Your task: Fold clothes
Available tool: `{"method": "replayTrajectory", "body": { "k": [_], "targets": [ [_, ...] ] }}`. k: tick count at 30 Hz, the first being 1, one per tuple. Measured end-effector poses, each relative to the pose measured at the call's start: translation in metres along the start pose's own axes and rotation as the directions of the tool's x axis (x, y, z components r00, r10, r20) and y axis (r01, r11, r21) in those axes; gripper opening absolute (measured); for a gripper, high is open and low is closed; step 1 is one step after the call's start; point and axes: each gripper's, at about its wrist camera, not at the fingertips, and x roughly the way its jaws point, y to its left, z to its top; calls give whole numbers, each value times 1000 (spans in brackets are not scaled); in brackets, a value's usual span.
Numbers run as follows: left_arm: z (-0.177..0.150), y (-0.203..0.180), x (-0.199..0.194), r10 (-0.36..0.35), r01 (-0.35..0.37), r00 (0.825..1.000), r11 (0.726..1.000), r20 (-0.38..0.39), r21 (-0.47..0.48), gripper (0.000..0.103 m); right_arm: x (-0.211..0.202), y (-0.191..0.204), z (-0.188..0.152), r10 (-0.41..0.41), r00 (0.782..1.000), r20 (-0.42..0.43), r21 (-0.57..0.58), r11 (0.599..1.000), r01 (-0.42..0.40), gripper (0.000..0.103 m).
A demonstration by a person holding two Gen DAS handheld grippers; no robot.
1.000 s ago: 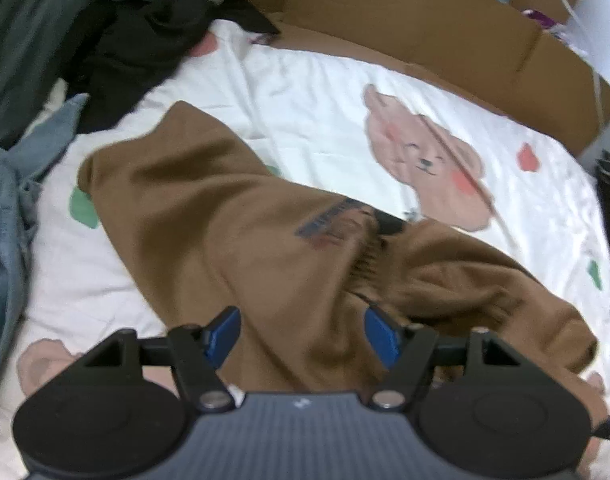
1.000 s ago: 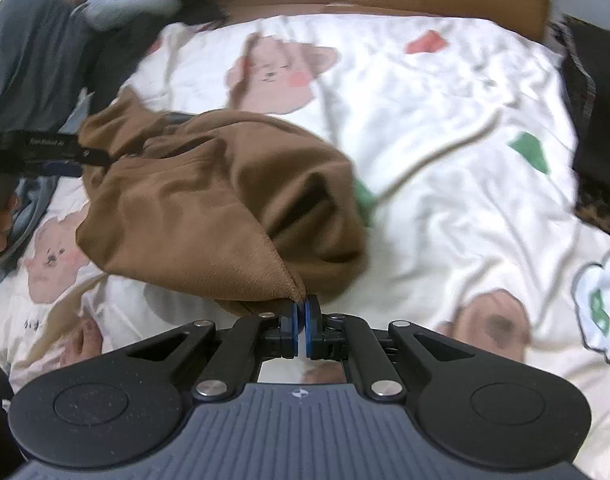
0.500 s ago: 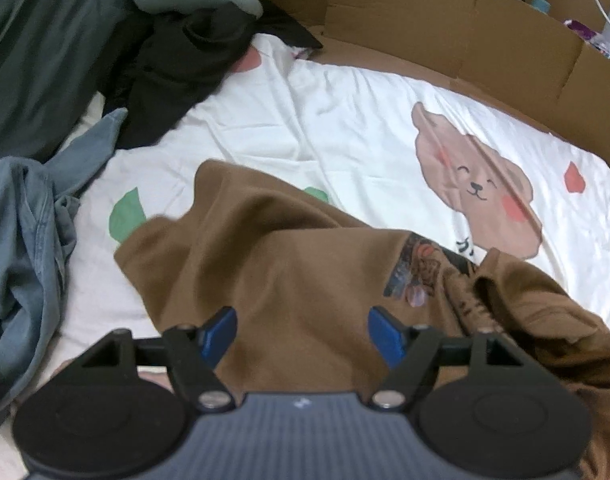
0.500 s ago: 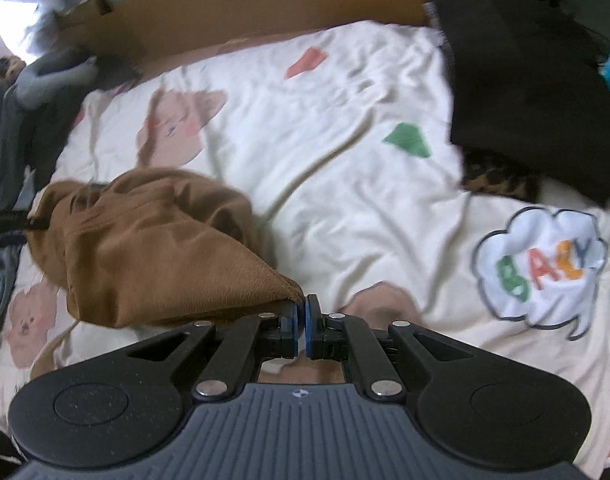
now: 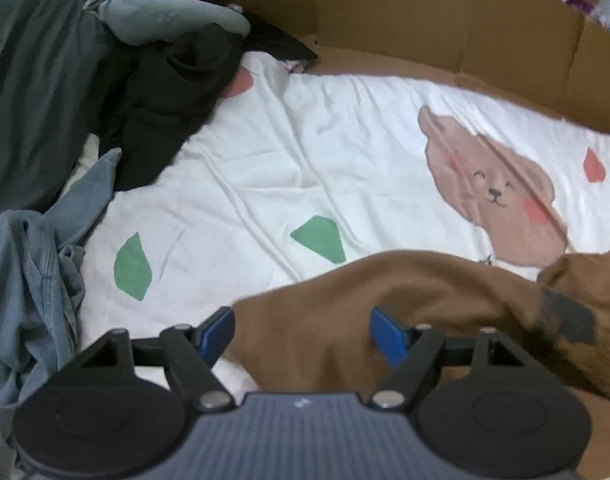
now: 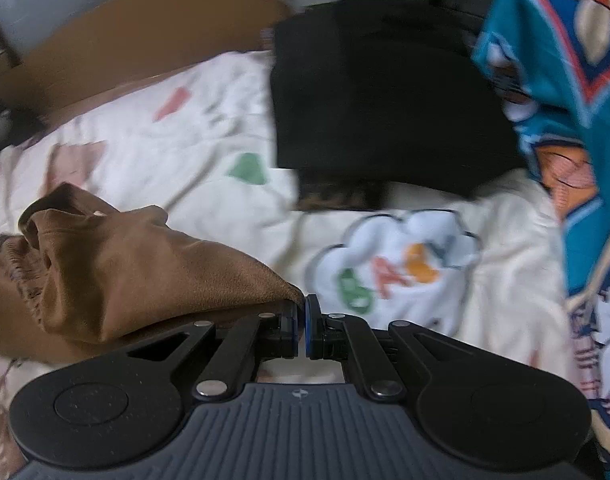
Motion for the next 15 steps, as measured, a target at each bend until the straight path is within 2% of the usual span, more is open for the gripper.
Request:
{"method": "replayTrajectory", "body": {
  "k": [6, 8, 13, 15],
  "targets": [
    [-1, -19, 11, -42, 42, 999, 998, 6, 39, 79, -2, -40, 0, -82, 997, 6, 40, 996, 82, 1],
    [-1, -26, 14, -65, 65, 998, 996, 5, 54, 85, -1, -51, -1, -102, 995, 1, 50, 994, 102, 1],
    [-7, -46, 30, -119, 120, 993, 988, -17, 95, 88, 5, -65, -10, -107, 994, -29, 62, 992, 109, 1],
    [-10, -49, 39, -129, 132, 991, 988, -47, 75, 89, 9, -64, -14, -97, 995, -38, 52, 994, 99, 1]
  ]
}}
